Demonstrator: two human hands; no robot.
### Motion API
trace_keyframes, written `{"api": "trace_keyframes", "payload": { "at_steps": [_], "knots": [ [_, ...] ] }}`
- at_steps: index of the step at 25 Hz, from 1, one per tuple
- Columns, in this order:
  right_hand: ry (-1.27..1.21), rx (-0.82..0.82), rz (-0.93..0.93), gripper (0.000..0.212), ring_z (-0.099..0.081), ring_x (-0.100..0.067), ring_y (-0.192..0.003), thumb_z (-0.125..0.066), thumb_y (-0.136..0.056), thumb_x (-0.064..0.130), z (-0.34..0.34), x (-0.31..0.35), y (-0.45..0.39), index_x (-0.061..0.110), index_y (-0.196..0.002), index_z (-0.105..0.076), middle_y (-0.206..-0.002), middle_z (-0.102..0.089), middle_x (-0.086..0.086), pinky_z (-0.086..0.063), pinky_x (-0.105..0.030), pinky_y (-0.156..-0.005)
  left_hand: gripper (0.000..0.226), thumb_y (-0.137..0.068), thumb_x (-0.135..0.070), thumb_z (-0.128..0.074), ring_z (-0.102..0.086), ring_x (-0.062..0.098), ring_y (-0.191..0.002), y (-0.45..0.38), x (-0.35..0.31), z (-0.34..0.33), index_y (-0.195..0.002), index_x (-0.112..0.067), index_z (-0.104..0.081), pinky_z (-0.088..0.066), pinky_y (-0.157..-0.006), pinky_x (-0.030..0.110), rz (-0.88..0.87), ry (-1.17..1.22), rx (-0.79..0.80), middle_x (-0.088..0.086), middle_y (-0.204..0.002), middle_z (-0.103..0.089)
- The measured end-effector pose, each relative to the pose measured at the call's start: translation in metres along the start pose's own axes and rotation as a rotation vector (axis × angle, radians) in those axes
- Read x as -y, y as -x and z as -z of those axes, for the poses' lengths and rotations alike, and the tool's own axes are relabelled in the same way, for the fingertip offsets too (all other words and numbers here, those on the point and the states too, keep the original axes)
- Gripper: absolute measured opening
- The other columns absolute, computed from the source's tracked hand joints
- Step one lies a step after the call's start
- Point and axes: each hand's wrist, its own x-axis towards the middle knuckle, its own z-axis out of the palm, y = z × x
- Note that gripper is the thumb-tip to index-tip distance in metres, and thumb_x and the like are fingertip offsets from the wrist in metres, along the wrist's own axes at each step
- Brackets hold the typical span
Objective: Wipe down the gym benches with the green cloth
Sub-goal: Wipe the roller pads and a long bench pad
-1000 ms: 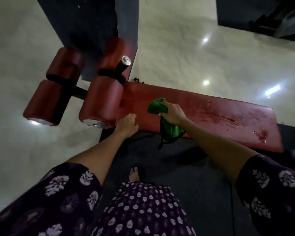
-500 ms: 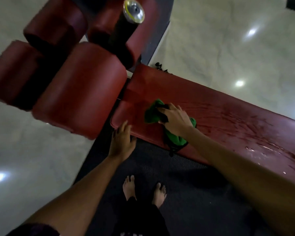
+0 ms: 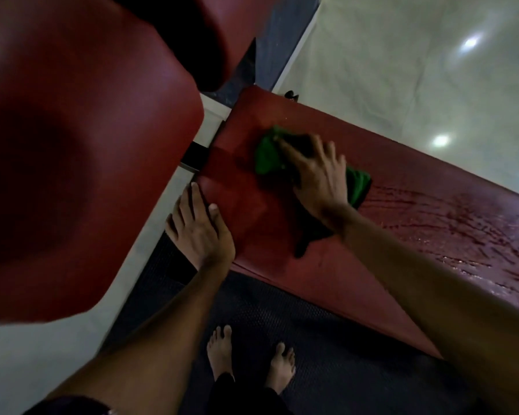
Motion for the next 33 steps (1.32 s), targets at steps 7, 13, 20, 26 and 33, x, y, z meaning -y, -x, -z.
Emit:
{"api": "trace_keyframes", "payload": {
  "at_steps": [7, 13, 20, 26, 33],
  "knots": [
    [0.002, -0.017, 0.455, 0.049, -0.051, -0.036, -0.103, -0.045, -0.094, 0.034, -0.007, 0.063, -0.011, 0.043, -0.141, -0.035, -0.132, -0.048, -0.017, -0.044, -0.042, -0.078, 0.050, -0.093, -0.032, -0.032, -0.048, 0.033, -0.120, -0.001, 0.004, -0.005, -0.134, -0.008, -0.049, -0.031, -0.103, 0.051, -0.004, -0.037, -0.051, 0.013, -0.135, -0.052],
    [-0.103, -0.047, -0.261, 0.050, -0.037, -0.036, -0.122, -0.043, -0.097, 0.038, 0.007, -0.021, -0.097, 0.040, -0.145, -0.028, -0.138, -0.036, -0.014, -0.036, -0.043, -0.094, 0.054, -0.093, -0.036, -0.028, -0.046, 0.031, -0.122, -0.002, 0.000, -0.008, -0.137, -0.011, -0.046, -0.029, -0.105, 0.049, -0.002, -0.018, -0.067, 0.012, -0.137, -0.050],
    [-0.101, -0.027, -0.371, 0.057, -0.036, -0.036, -0.124, -0.040, -0.098, 0.033, 0.004, 0.034, -0.086, 0.033, -0.149, -0.017, -0.142, -0.032, -0.020, -0.035, -0.042, -0.095, 0.053, -0.093, -0.036, -0.030, -0.047, 0.032, -0.121, -0.006, 0.005, -0.006, -0.136, -0.010, -0.047, -0.027, -0.104, 0.047, 0.000, -0.008, -0.084, 0.013, -0.135, -0.052],
    [0.046, 0.013, 0.179, 0.056, -0.036, -0.037, -0.122, -0.037, -0.100, 0.028, 0.002, 0.025, -0.053, 0.042, -0.148, -0.012, -0.145, -0.029, -0.016, -0.038, -0.044, -0.092, 0.053, -0.092, -0.035, -0.029, -0.045, 0.031, -0.123, -0.003, 0.003, -0.008, -0.136, -0.009, -0.047, -0.025, -0.105, 0.045, -0.018, -0.004, -0.093, 0.012, -0.137, -0.050],
    [-0.144, -0.069, -0.632, 0.057, -0.041, -0.036, -0.115, -0.041, -0.098, 0.029, 0.000, -0.025, -0.014, 0.037, -0.149, -0.017, -0.137, -0.035, -0.018, -0.037, -0.042, -0.091, 0.055, -0.090, -0.034, -0.029, -0.045, 0.032, -0.123, -0.006, -0.002, -0.006, -0.137, -0.011, -0.045, -0.025, -0.105, 0.047, 0.005, 0.004, -0.039, 0.011, -0.139, -0.048]
  ]
}}
